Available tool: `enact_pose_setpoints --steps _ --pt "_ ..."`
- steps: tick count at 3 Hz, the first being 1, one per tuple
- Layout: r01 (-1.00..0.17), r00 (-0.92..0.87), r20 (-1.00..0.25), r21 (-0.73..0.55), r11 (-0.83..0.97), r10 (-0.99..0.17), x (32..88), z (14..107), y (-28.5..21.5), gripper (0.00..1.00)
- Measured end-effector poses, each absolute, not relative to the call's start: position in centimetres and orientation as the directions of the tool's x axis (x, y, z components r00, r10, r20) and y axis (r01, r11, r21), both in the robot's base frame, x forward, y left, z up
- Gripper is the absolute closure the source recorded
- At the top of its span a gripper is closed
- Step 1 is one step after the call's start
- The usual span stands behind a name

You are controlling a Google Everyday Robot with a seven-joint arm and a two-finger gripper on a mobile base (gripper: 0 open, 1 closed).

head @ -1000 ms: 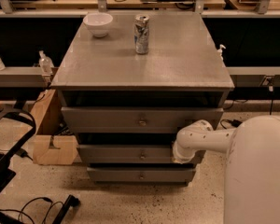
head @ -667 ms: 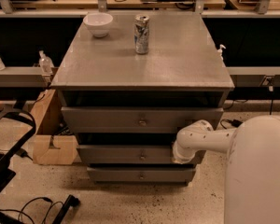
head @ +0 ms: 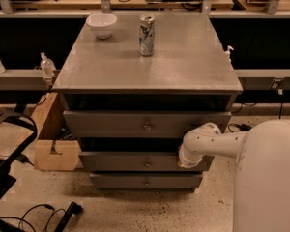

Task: Open middle drawer

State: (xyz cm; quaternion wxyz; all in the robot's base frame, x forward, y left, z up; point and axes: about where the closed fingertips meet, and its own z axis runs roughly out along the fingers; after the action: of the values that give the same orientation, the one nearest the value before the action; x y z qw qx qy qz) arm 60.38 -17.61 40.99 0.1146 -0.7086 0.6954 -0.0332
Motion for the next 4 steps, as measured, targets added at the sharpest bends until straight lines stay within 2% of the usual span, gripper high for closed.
enact_pose_setpoints --steps 4 --pt "-0.978 0.032 -0.113 -0.210 -0.008 -0.993 60.13 41.98 -17.61 1.00"
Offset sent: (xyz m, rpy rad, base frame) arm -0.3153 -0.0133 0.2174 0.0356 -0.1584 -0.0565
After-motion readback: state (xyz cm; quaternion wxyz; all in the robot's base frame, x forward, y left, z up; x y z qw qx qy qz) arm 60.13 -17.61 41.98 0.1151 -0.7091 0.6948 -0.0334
